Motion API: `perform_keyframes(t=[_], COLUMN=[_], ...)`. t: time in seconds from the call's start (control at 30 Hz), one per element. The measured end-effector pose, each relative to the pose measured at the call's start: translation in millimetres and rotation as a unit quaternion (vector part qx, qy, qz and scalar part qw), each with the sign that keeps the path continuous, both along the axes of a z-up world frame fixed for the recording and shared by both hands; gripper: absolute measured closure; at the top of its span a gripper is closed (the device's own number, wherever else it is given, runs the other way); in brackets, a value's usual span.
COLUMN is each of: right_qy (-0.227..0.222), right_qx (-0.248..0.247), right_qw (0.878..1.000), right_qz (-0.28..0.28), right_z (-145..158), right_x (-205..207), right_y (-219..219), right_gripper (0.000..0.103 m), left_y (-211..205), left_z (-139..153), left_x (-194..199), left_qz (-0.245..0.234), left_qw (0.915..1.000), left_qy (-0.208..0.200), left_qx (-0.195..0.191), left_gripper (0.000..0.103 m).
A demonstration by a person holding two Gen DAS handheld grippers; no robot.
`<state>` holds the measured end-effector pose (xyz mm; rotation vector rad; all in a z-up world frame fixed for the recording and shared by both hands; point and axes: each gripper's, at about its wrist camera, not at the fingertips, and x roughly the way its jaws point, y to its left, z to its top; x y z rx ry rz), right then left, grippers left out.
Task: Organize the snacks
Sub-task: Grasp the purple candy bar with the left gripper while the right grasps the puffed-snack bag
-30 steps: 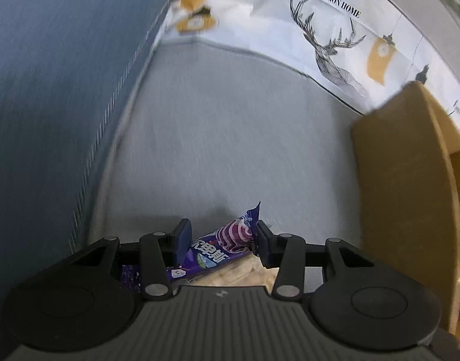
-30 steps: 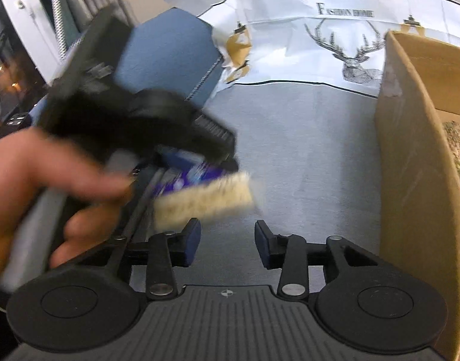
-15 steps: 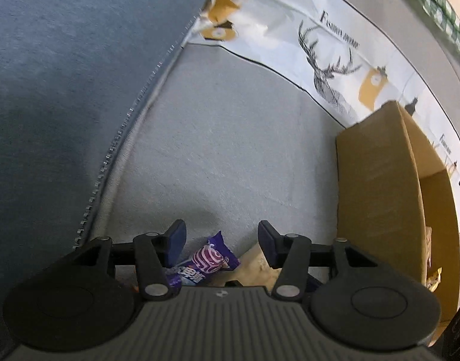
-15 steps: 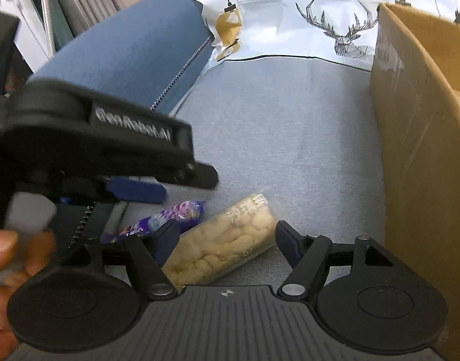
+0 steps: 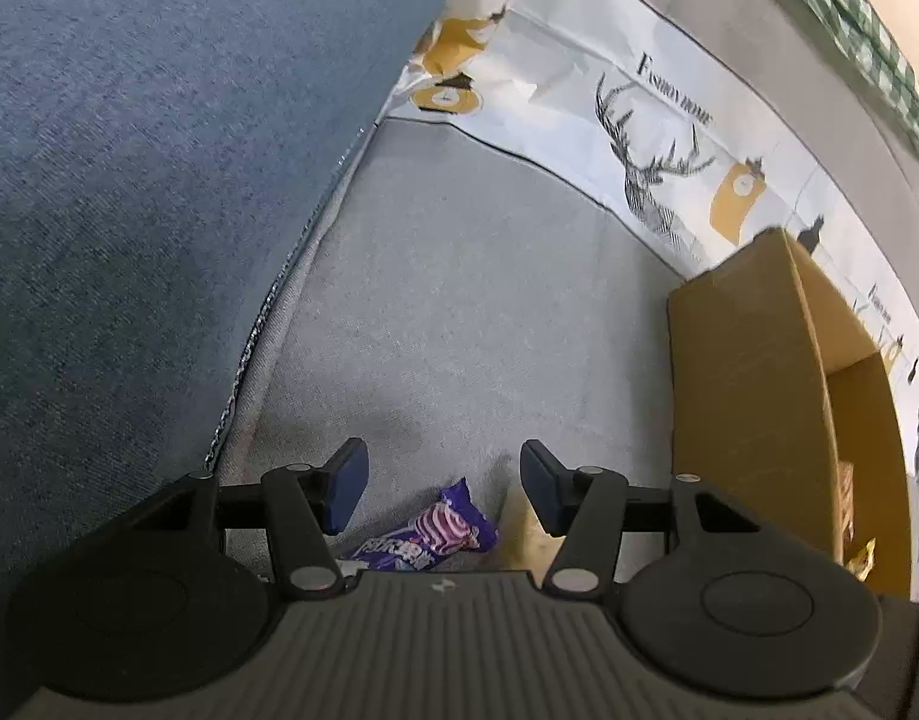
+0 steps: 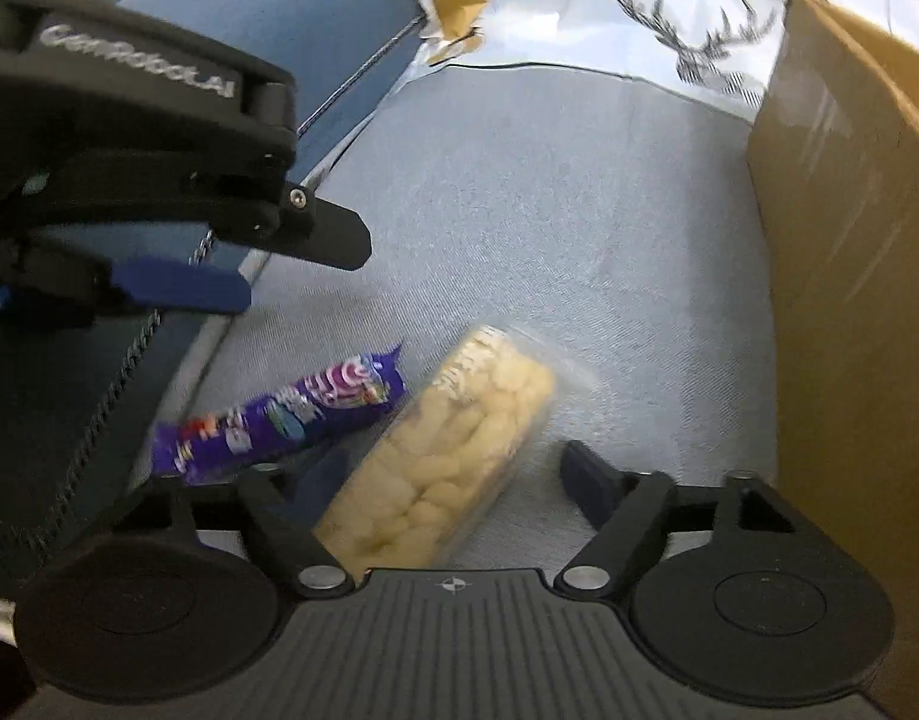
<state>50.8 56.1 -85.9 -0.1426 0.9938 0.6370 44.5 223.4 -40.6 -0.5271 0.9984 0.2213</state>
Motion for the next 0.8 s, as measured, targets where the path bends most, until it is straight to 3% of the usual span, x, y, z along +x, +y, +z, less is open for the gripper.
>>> perform_keyframes(t=[0.07, 0.1, 0.2, 0.37, 0.53, 0.6, 0.8], right_qy=[-0.015, -0.020, -0.023, -0.009, -0.007, -0.007, -0.009], right_qx=[-0.014, -0.020, -0.031, -0.034, -0.036, -0.036, -0.030], right_qw=[1.000, 0.999, 0.999, 0.999, 0.999, 0.999, 0.999], right_qz=[0.017, 0.021, 0.016, 0.020, 0.024, 0.024, 0.018], right_z=[1, 1, 3, 3, 3, 2, 3], right_x=[-4, -5, -9, -9, -8, -6, -8], right_y=[-4, -7, -18, -27, -29, -27, -30], right_gripper=[0.062, 0.065, 0.065, 0.065, 0.063, 0.063, 0.065], left_y=[-4, -6, -15, -34, -53, -55, -48], left_z=[-5, -8, -17, -30, -42, -41, -32], left_x=[3, 4, 9, 16, 19, 18, 15], left_qz=[-0.011, -0.019, -0.043, -0.101, -0.144, -0.150, -0.136], left_qw=[0.9998, 0.9995, 0.9973, 0.9889, 0.9744, 0.9722, 0.9805], left_qy=[0.013, 0.021, 0.047, 0.086, 0.114, 0.108, 0.072], left_qx=[0.009, 0.014, 0.035, 0.068, 0.130, 0.144, 0.123], left_gripper=[0.038, 0.036, 0.031, 0.033, 0.049, 0.077, 0.077])
